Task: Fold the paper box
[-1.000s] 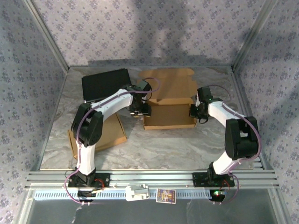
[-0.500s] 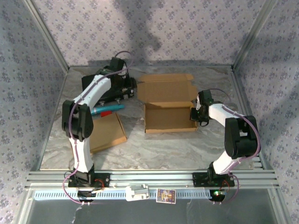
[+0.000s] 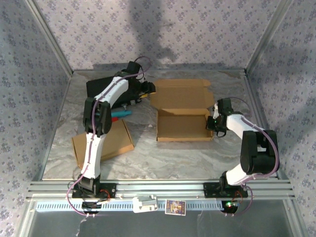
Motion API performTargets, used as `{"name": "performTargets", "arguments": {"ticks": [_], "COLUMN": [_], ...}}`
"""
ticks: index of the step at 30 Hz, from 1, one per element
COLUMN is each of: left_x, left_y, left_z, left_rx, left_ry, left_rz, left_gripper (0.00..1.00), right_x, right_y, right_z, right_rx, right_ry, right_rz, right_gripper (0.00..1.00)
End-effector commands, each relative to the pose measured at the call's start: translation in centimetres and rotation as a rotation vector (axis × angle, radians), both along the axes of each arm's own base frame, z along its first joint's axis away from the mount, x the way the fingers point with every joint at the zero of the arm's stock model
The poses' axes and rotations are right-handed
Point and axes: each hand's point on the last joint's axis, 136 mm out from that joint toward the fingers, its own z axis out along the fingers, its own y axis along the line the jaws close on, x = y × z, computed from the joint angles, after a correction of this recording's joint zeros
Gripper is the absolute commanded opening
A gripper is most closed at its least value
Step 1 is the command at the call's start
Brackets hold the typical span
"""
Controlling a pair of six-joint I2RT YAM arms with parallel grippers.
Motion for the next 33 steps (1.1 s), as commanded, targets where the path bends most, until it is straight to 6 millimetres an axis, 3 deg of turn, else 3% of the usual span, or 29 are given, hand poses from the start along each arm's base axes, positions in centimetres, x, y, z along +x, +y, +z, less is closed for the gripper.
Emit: {"name": "performTargets", "arguments": {"ticks": [1,8,15,23,33], "left_x": [0.0,1.0,1.3,1.3,0.5], "left_y": [-1.0,-1.5,-2.1,-2.6,-2.8], "left_z": [0.5,-0.6,-1.1,0.7,4.6], "left_rx": [-0.019,-0.007,0.02,0.067,0.222], "left_ry": [0.002,-0.022,-0.038,-0.105,-0.268], "left_rz": [-0.048,-0.064,-0.081,-0.103,-0.141], "left_gripper": [0.57,0.57,0.39,0.17,0.06], "right_x": [-0.1,0.0,0.2,0.4,1.4], "right_y": [0.5,0.6,0.7,0.7,1.1], "right_z": [0.7,0.8,0.9,0.7,1.0], "right_rx": [0.034,0.047,0.049,0.042,0.023], "right_ry": [-0.02,-0.024,-0.023,-0.015,-0.006], "right_rz": [0.021,0.025,0.026,0.021,-0.023], "right_gripper": [0.0,0.0,0.0,0.0,0.0]}}
